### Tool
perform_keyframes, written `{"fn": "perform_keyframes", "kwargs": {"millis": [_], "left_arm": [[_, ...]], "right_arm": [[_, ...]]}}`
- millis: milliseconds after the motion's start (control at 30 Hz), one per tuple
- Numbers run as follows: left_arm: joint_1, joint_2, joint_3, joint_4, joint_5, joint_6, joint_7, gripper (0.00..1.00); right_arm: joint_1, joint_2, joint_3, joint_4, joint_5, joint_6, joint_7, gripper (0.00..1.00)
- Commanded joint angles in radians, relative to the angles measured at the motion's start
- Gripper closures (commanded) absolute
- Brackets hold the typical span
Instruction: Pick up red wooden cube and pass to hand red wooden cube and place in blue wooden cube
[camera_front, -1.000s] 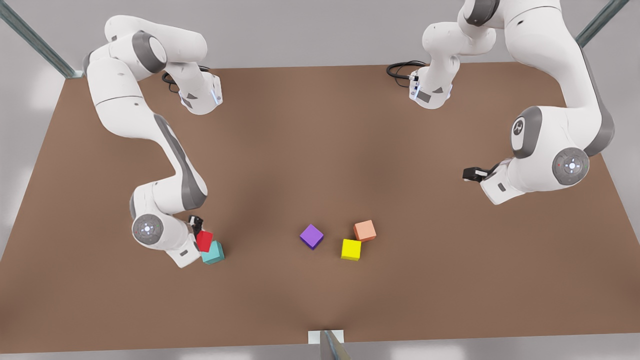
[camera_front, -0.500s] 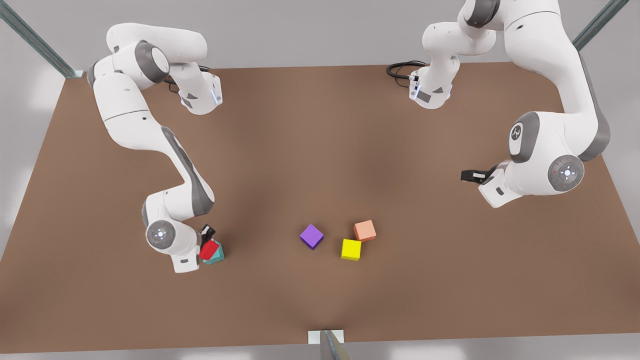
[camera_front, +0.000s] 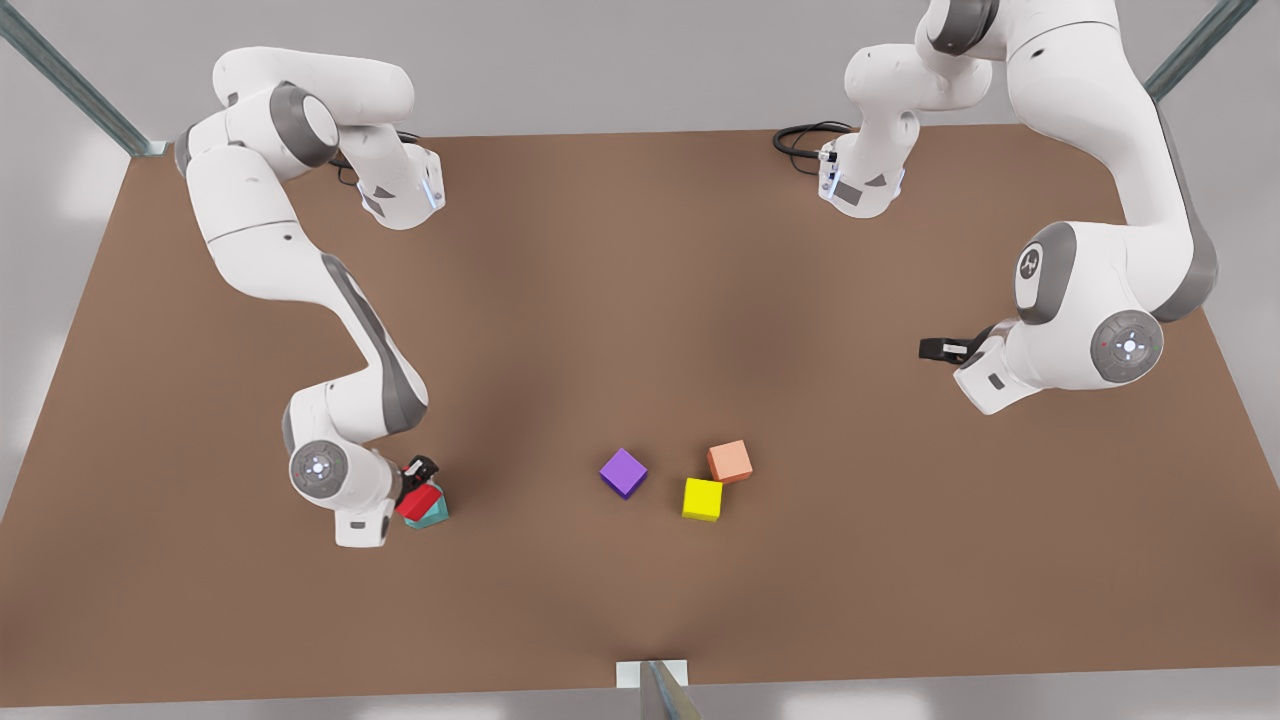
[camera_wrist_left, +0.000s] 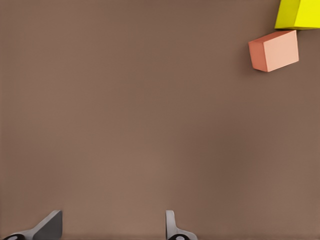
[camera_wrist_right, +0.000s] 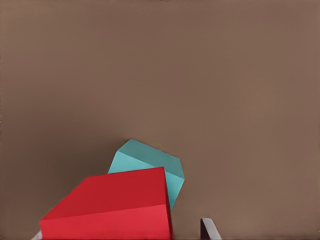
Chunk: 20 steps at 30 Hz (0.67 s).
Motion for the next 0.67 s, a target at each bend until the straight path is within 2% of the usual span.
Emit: {"fn": "perform_keyframes", "kwargs": {"millis": [0,200,267,300,333,367,400,467,533,567,633], "left_arm": [[0.001,-0.001,0.0,0.0,0.0,-0.001,-0.021,0.0],[0.005,-0.001,0.0,0.005,0.002,0.006,-0.021,0.0],[0.005,-0.004,0.0,0.007,0.002,0.001,-0.021,0.0],[0.005,-0.005,0.0,0.007,0.002,0.001,-0.02,0.0],[0.005,-0.005,0.0,0.008,0.002,0.001,-0.02,0.0],[0.005,-0.005,0.0,0.008,0.004,0.001,-0.02,0.0],[0.007,-0.005,0.0,0.008,0.002,0.001,-0.02,0.0],[0.005,-0.014,0.0,0.013,0.004,-0.002,-0.02,0.0],[0.005,-0.014,0.0,0.011,0.004,-0.002,-0.02,0.0],[0.005,-0.013,0.0,0.011,0.004,-0.001,-0.02,0.0],[0.007,-0.014,0.002,0.011,0.004,-0.002,-0.02,0.0]], "right_arm": [[-0.001,-0.012,0.003,0.001,0.006,-0.009,0.151,0.0],[-0.001,-0.11,0.029,0.007,0.049,-0.076,0.143,0.0],[-0.003,-0.214,0.037,0.076,0.219,-0.297,0.194,0.0],[-0.008,-0.251,0.034,0.121,0.233,-0.477,0.396,0.0],[-0.014,-0.3,0.031,0.147,0.219,-0.693,0.755,0.0],[-0.023,-0.322,0.027,0.164,0.222,-0.726,0.887,0.0],[-0.029,-0.348,-0.023,0.194,0.216,-0.797,0.886,0.0],[-0.024,-0.422,-0.087,0.231,0.179,-0.834,0.777,0.0],[-0.012,-0.515,-0.124,0.132,0.205,-0.754,0.765,0.0],[0.005,-0.57,-0.173,0.053,0.239,-0.703,0.763,0.0],[0.009,-0.593,-0.189,0.029,0.256,-0.696,0.763,0.0]]}}
